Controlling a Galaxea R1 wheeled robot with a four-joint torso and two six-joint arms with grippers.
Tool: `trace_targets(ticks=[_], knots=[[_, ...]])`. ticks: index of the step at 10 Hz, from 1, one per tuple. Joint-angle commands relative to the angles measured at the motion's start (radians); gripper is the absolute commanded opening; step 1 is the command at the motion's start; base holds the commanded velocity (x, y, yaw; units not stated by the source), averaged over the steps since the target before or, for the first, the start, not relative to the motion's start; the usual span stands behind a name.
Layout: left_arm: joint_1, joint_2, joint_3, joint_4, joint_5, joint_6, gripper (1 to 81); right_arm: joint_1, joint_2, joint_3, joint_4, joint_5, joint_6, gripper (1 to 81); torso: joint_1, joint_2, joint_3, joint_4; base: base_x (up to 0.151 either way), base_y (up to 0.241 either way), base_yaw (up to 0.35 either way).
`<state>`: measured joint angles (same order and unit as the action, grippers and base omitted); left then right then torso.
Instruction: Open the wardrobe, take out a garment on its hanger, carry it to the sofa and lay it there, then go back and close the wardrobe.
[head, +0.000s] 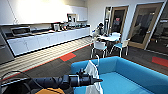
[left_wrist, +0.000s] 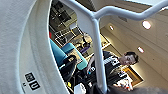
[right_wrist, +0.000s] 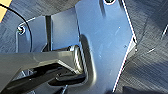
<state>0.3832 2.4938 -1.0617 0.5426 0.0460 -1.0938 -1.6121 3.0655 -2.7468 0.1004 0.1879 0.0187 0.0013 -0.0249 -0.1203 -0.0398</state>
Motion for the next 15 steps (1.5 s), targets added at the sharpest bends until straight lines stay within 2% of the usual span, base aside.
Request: trace_targets(ticks=[1, 2, 13, 15], knots=[[-0.154, -0.001, 0.043, 0.028, -0.049, 0.023, 1.0, 0.031, 0.005, 0.001, 0.004, -0.056, -0.005, 81.1, 0.000, 0.000, 0.000, 0.000, 0.000, 0.074, 0.000], [-0.146, -0.002, 0.046, 0.028, -0.054, 0.023, 1.0, 0.033, 0.006, 0.001, 0.004, -0.056, -0.005, 81.1, 0.000, 0.000, 0.000, 0.000, 0.166, 0.000, 0.000], [-0.142, 0.004, 0.046, 0.046, -0.049, 0.022, 1.0, 0.037, 0.008, 0.003, 0.004, -0.056, -0.006, 81.1, 0.000, 0.000, 0.000, 0.000, 0.000, 0.000, 0.000], [-0.142, 0.010, 0.045, 0.046, -0.049, 0.022, 1.0, 0.034, 0.008, 0.001, 0.004, -0.056, -0.006, 81.1, -0.001, 0.000, 0.000, 0.000, 0.075, 0.000, 0.000]])
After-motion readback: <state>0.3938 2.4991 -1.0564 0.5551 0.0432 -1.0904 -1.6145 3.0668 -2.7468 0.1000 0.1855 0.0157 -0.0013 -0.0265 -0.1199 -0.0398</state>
